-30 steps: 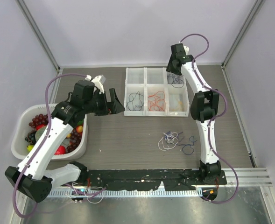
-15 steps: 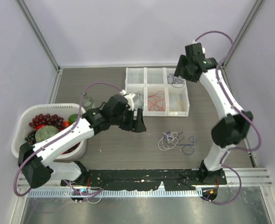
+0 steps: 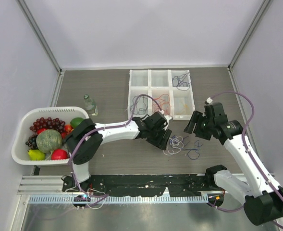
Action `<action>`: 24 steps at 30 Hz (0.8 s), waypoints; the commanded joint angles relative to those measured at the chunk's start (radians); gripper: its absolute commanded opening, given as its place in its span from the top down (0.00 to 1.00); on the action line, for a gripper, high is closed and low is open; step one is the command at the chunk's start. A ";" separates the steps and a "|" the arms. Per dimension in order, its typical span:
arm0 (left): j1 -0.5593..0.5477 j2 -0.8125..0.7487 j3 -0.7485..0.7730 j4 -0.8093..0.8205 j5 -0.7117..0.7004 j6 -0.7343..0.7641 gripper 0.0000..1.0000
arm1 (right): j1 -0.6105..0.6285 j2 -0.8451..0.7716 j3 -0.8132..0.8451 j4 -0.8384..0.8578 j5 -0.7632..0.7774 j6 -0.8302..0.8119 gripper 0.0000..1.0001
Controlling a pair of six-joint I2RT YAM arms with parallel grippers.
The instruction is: Untangle the cables
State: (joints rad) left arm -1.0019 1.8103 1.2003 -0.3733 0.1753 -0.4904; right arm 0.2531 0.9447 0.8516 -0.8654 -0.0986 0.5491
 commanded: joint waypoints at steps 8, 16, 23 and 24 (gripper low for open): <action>-0.055 0.136 0.110 0.080 -0.088 0.044 0.56 | 0.000 -0.106 0.066 -0.037 0.016 -0.003 0.33; -0.063 -0.155 0.048 -0.002 -0.128 0.101 1.00 | 0.000 -0.101 0.001 0.110 -0.174 -0.070 0.30; -0.066 -0.517 0.036 -0.073 -0.091 0.093 1.00 | 0.009 -0.130 -0.156 0.485 -0.515 0.021 0.30; -0.066 -0.541 0.053 -0.093 -0.094 0.093 1.00 | 0.018 -0.145 -0.170 0.541 -0.533 0.028 0.30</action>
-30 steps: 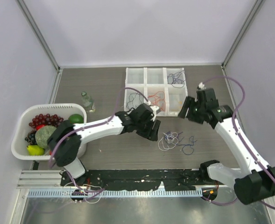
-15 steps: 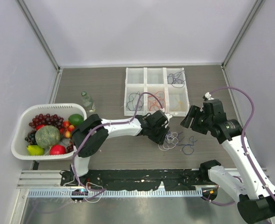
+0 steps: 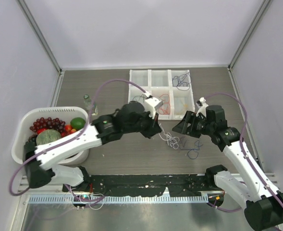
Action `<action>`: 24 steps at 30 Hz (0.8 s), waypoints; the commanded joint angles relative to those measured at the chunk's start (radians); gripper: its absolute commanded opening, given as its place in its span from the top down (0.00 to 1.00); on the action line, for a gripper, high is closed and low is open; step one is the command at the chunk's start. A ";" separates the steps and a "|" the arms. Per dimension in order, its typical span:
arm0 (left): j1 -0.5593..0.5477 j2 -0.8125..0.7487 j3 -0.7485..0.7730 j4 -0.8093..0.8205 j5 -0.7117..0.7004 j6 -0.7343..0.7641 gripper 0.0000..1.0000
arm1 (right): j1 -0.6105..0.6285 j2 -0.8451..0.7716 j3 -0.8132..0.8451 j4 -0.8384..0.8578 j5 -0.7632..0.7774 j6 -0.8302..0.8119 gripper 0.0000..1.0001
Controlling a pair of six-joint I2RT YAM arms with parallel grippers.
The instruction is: Untangle the cables
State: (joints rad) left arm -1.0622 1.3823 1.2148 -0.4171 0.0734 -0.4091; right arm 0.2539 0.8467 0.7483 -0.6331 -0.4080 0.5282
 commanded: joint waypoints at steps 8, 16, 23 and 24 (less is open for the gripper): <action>-0.007 -0.160 0.274 -0.239 -0.113 0.033 1.00 | 0.113 -0.084 -0.041 0.614 -0.272 -0.007 0.28; -0.005 -0.155 0.457 -0.316 -0.196 0.010 1.00 | 0.433 0.069 0.103 0.618 -0.126 -0.134 0.31; -0.005 -0.158 0.577 -0.319 -0.172 0.015 1.00 | 0.582 0.149 0.131 0.756 0.161 -0.139 0.40; -0.005 -0.157 0.598 -0.324 -0.162 0.015 1.00 | 0.588 0.178 0.149 0.754 0.179 -0.139 0.44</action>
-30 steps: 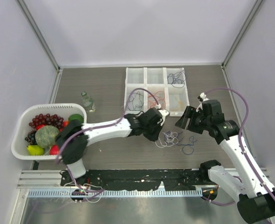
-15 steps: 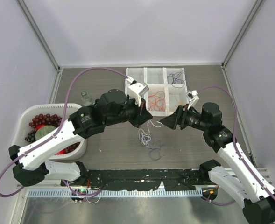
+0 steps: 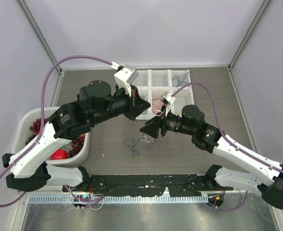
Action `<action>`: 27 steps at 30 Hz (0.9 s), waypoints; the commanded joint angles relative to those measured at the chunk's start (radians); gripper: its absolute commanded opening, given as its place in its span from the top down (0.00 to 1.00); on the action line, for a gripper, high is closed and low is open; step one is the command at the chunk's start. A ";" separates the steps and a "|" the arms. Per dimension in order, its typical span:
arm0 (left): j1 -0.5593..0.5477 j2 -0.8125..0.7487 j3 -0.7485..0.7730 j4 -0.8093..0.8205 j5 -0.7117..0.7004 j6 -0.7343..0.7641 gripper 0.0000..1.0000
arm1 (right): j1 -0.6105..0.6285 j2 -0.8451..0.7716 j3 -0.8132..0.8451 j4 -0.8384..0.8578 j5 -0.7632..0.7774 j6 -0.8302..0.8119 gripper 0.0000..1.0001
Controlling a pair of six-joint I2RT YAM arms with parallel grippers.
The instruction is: Untangle the cables
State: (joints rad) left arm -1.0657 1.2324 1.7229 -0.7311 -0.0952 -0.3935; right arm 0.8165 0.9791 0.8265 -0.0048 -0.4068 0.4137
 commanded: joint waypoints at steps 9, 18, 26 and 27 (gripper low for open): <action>-0.004 0.050 0.441 -0.044 0.000 0.060 1.00 | 0.029 0.210 -0.062 0.160 0.275 -0.012 0.65; -0.004 0.101 0.747 0.111 0.017 0.105 1.00 | 0.033 0.196 -0.326 0.223 0.260 0.108 0.66; -0.002 0.104 0.851 0.252 0.026 0.110 1.00 | 0.020 0.211 -0.429 0.158 0.318 0.183 0.59; -0.004 0.101 0.856 0.283 0.031 0.104 1.00 | 0.018 0.230 -0.437 0.151 0.322 0.194 0.57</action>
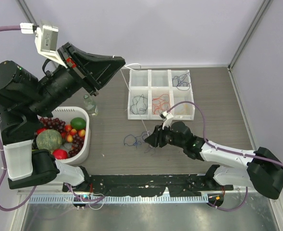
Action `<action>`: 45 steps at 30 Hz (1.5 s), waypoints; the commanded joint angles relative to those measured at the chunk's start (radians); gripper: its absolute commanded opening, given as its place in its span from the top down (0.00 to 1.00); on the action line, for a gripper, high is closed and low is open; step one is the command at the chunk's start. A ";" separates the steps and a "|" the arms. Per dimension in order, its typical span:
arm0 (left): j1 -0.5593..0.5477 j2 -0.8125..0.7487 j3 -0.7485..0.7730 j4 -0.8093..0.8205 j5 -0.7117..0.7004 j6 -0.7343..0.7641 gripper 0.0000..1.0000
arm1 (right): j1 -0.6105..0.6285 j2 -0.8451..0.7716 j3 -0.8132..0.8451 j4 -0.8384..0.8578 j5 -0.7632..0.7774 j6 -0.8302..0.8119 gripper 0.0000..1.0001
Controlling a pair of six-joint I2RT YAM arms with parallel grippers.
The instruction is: Untangle the cables
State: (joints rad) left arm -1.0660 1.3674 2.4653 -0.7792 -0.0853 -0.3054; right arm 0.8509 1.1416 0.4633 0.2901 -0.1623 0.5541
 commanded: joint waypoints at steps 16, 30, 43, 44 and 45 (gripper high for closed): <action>-0.003 -0.096 0.075 0.373 -0.122 0.094 1.00 | -0.024 -0.141 -0.069 -0.367 0.362 0.018 0.27; -0.002 -0.162 -0.016 0.327 -0.458 0.207 1.00 | -0.111 -0.321 -0.040 -0.742 0.667 0.312 0.76; -0.002 -0.195 -0.063 0.271 -0.837 0.454 1.00 | -0.332 -0.299 0.038 -0.880 0.605 0.289 0.81; -0.002 -0.206 -0.087 0.267 -0.821 0.430 1.00 | -0.332 -0.299 0.038 -0.814 0.533 0.180 0.77; -0.003 -0.215 -0.101 0.253 -0.800 0.404 1.00 | -0.332 -0.298 0.038 -0.675 0.339 0.102 0.69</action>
State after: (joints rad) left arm -1.0660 1.1866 2.4084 -0.5137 -0.8474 0.0978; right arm 0.5228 0.8627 0.4549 -0.6071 0.4431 0.8631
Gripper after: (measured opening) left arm 0.012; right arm 0.210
